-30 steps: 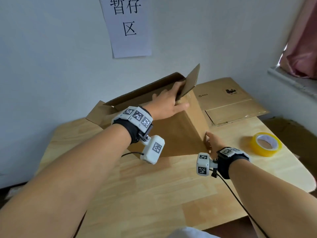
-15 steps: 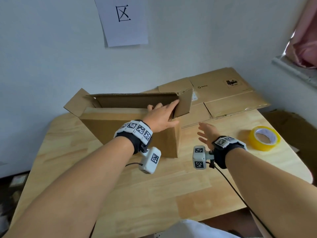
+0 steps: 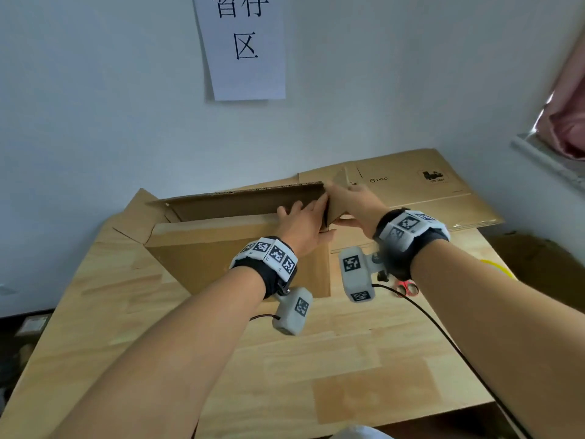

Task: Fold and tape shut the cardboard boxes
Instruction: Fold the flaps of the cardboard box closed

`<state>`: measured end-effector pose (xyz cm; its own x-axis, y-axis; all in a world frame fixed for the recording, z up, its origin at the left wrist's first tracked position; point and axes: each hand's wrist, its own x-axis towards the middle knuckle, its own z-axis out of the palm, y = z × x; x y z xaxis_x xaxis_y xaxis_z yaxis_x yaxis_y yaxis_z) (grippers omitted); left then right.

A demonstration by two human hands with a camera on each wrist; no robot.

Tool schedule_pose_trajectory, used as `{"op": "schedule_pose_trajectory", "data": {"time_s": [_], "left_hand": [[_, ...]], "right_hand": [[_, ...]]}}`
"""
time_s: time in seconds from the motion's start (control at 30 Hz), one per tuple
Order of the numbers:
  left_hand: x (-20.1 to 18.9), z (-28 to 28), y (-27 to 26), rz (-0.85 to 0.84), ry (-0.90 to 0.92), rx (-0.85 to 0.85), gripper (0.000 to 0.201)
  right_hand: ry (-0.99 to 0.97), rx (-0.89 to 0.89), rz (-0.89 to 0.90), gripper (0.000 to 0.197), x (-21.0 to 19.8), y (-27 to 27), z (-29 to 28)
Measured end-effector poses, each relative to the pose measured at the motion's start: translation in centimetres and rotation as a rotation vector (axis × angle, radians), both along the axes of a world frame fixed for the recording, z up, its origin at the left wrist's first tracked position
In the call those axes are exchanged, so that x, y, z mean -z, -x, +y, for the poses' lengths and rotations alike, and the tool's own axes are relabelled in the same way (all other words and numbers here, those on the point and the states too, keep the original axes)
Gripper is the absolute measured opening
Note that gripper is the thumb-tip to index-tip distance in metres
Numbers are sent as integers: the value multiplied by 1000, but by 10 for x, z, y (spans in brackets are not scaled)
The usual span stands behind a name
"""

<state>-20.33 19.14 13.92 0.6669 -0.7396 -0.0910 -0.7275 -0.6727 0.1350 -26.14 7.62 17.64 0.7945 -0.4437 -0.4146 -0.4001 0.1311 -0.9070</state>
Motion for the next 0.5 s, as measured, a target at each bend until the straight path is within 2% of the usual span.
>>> {"op": "schedule_pose_trajectory", "data": {"time_s": [0.07,0.17,0.23,0.33,0.43,0.5], "left_hand": [[1,-1,0,-3,32,1,78],[-1,7,-7,58,80,-4,93],[-5,15,-13,74,48,35,97],[-21,40,-26,21,-82,91,95],[-43,73,-42,-37,-210,144,91],[-58,89,-49,-36,-244,169,78]], "right_hand": [[76,1,48,24,-2,-4,4],[149,13,79,31,-9,0,13],[387,-53,198,28,-9,-2,18],[291,91,159,24,-9,-11,23],[346,74,189,29,-12,-10,31],[278,129,130,33,-10,-12,31]]}}
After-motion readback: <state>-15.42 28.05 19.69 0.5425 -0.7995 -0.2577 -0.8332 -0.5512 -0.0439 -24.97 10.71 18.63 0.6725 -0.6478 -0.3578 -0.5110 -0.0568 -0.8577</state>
